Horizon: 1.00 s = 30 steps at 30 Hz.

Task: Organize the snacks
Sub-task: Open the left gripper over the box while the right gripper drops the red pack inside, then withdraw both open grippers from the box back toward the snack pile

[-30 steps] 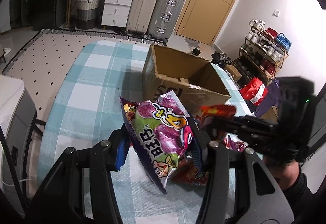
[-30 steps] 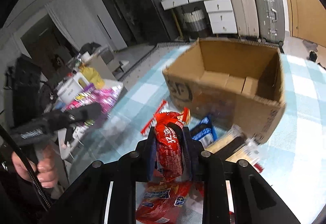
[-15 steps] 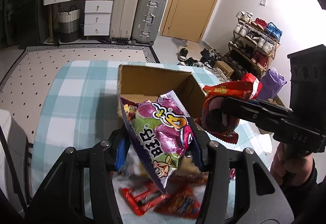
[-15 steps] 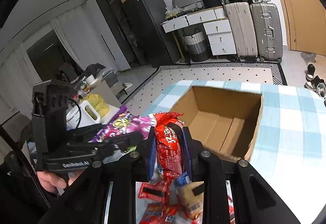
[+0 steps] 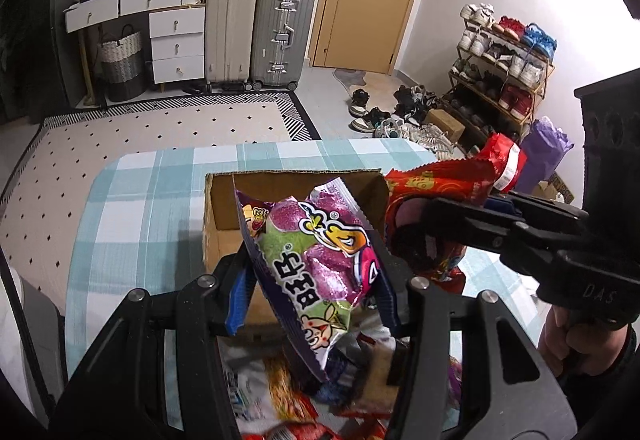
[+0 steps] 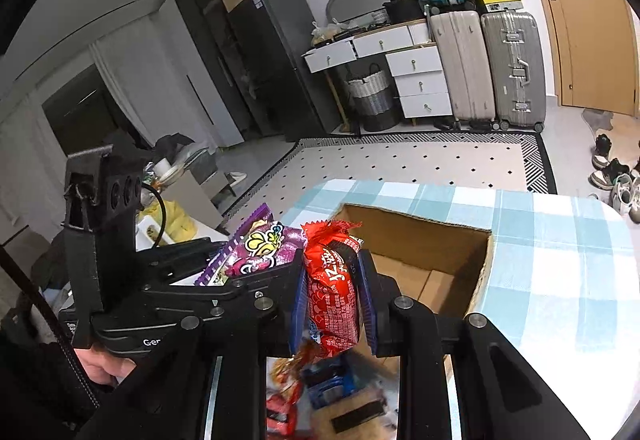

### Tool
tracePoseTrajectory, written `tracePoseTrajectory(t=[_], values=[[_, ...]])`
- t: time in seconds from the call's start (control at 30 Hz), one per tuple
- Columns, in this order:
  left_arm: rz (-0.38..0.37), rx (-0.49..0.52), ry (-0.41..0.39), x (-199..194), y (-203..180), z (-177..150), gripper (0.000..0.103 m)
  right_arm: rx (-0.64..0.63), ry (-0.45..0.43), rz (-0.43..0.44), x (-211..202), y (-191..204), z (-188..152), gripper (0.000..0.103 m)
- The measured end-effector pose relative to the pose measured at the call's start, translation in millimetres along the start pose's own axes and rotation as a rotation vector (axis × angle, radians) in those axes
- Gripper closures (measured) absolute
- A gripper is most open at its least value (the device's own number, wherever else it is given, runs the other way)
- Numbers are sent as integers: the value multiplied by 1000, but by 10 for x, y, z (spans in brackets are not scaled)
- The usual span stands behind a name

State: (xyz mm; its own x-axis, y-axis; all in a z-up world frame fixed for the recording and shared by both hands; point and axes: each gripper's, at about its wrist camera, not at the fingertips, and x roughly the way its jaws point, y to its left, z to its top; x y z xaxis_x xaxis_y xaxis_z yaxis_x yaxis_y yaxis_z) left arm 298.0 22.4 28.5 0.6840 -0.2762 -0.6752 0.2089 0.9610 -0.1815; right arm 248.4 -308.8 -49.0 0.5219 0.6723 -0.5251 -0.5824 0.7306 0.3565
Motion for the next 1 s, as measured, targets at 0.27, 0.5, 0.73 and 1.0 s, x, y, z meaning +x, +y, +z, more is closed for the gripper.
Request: tracePoseTrajectory(t=[0.27,0.5,0.73,1.0], values=[[-15,-8,54,509,58,123,48,41,6,-58,227,-294,-4,79],[55,17,58,599,159,89,21,48,-2,-134,347,-491,-92,33],[71,-2,38,331,218,-10,21,54,-32,-129,125,-464,-80,33],[105,-21,3,-137,184,-238,21,32,-79,-126,-298,-219,-143,28]])
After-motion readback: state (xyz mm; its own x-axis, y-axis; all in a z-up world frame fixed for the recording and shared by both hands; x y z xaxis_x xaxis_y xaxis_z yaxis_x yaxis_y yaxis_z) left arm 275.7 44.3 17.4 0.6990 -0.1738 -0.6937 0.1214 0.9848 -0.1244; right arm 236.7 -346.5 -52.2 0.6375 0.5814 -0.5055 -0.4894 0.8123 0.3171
